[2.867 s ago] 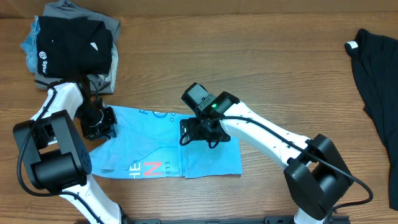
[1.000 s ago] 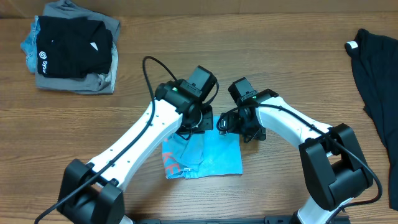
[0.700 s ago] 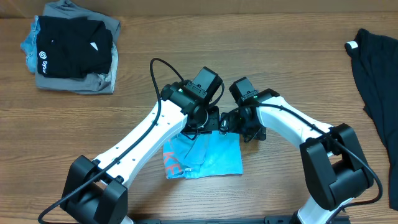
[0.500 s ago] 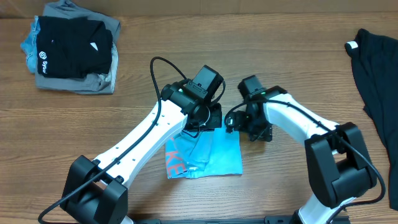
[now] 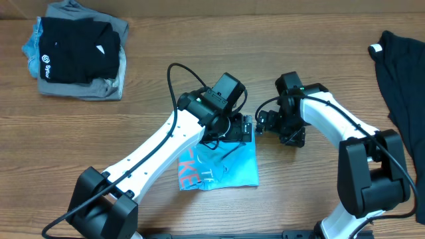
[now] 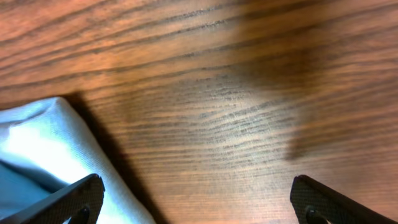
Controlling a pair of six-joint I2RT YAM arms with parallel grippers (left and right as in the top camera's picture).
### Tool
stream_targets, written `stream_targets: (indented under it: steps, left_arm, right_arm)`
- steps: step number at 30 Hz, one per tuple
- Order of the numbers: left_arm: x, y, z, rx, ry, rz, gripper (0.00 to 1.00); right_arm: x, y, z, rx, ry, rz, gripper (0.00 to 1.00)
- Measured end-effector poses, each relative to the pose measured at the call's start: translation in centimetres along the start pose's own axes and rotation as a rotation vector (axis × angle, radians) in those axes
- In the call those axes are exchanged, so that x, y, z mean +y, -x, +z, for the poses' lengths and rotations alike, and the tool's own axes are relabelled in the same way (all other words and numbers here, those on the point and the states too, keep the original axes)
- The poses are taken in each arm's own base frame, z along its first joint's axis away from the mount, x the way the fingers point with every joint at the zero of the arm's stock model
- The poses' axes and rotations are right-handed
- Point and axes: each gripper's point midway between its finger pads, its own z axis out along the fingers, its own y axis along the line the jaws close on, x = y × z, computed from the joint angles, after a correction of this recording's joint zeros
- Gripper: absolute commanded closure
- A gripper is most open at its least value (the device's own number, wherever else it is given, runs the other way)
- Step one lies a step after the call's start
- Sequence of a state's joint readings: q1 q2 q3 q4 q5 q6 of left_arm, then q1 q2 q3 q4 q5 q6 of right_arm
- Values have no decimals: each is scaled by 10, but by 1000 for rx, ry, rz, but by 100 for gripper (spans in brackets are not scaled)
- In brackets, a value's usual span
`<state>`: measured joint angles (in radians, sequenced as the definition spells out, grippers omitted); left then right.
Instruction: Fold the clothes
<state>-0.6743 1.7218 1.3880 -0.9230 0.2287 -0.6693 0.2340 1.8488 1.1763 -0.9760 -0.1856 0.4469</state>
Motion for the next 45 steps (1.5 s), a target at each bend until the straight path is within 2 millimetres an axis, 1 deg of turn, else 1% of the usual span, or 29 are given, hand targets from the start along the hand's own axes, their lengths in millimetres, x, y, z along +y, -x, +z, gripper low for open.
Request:
stream_targets:
  steps: [2, 3, 5, 6, 8, 9, 10, 11, 12, 14, 16, 18, 21, 23, 26, 29, 33, 36, 41, 44, 45]
  left_arm:
    - [1, 0, -6, 7, 9, 6, 4]
    - [4, 2, -11, 6, 20, -1, 4]
    - [11, 6, -26, -3, 50, -20, 3]
    - [22, 12, -45, -27, 79, -51, 2]
    - [40, 19, -72, -57, 111, -103, 0]
    - [53, 22, -87, -76, 127, -140, 0]
    - [66, 22, -99, -87, 144, -175, 0]
    - [81, 21, -112, -95, 172, -216, 0]
    - [96, 19, -121, -96, 201, -255, 0]
    - [121, 15, -132, -89, 252, -320, 0]
    - [142, 12, -137, -78, 296, -375, 0]
    - [161, 10, -140, -74, 335, -426, 0]
    - [184, 10, -143, -86, 384, -494, 0]
    - [198, 7, -142, -86, 419, -538, 0]
    - [208, -1, -137, -62, 453, -557, 0]
    - [214, -12, -128, -22, 479, -566, 0]
    - [222, -25, -114, 26, 504, -575, 0]
    - [226, -31, -105, 44, 512, -584, 0]
    - [230, -37, -96, 63, 519, -587, 0]
    - [231, -38, -95, 67, 521, -588, 0]
    - [231, -38, -94, 66, 521, -587, 0]
  right_arm:
    - [1, 2, -7, -3, 4, 5, 0]
    - [1, 5, -11, -11, 9, 7, 0]
    - [2, 12, -26, -44, 28, 17, 0]
    - [3, 19, -42, -81, 47, 25, 0]
    - [5, 28, -66, -142, 79, 30, 0]
    - [9, 32, -82, -186, 104, 22, 0]
    - [10, 33, -87, -198, 114, 17, 0]
    - [16, 33, -97, -220, 143, -3, 0]
    - [22, 32, -104, -229, 167, -18, 0]
    - [33, 29, -111, -239, 206, -50, 0]
    - [47, 21, -112, -226, 234, -93, 0]
    - [61, 10, -109, -208, 246, -135, 0]
    - [88, -10, -104, -180, 264, -192, 0]
    - [108, -28, -99, -157, 276, -224, 0]
    - [130, -49, -94, -139, 288, -249, 0]
    - [145, -59, -92, -147, 296, -239, 0]
    - [156, -63, -90, -158, 308, -213, 0]
    - [164, -67, -82, -148, 304, -202, 1]
    - [173, -79, -50, -86, 259, -193, 1]
    - [175, -81, -33, -57, 234, -176, 6]
    - [174, -80, -31, -54, 231, -169, 6]
